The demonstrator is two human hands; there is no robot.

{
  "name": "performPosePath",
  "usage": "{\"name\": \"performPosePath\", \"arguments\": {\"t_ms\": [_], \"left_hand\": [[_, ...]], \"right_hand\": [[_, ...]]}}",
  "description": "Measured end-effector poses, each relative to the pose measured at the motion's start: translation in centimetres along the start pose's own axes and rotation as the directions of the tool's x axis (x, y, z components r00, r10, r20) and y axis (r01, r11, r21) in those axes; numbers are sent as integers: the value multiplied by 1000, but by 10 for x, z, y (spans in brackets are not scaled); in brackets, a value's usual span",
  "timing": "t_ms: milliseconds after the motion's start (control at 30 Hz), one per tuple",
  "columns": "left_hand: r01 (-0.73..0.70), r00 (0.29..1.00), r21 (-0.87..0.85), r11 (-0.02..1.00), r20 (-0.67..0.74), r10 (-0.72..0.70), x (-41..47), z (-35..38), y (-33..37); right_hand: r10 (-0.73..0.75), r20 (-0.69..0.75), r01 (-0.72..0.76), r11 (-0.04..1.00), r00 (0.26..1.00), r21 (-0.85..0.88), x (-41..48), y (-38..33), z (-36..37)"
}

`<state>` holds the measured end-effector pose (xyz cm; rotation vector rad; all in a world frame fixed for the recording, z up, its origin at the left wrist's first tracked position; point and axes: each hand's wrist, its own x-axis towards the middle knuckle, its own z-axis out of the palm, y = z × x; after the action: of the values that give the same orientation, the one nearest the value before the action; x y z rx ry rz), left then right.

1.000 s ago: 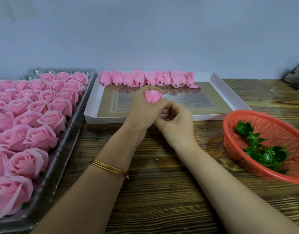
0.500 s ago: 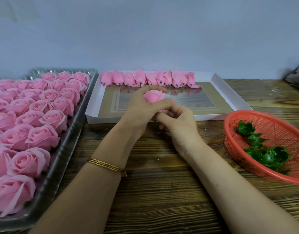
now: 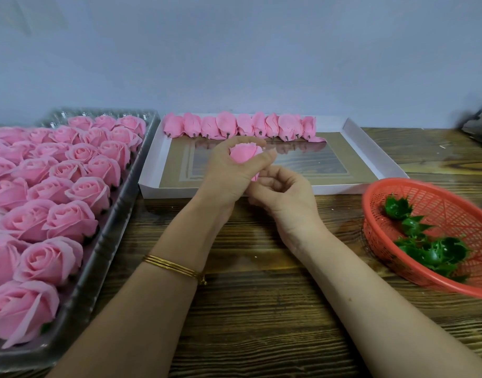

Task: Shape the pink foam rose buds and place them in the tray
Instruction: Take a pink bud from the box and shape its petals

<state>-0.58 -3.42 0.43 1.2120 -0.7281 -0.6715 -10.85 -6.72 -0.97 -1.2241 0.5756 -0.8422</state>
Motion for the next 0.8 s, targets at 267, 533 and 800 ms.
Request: {"name": "performPosePath", "arguments": {"t_ms": [267,533,800], "left_hand": [[17,997,-36,999,71,-15,-1,2,-1],[23,992,-41,999,122,-18,-2,1,0],[-5,993,-35,999,114,9,-3,3,-3]], "right_hand": [[8,13,-8,1000,1000,-24,-2,-3,1],[100,117,-113,987,988,112,-2,-5,-1],[84,59,-89,991,995,96,-3,-3,1]]}}
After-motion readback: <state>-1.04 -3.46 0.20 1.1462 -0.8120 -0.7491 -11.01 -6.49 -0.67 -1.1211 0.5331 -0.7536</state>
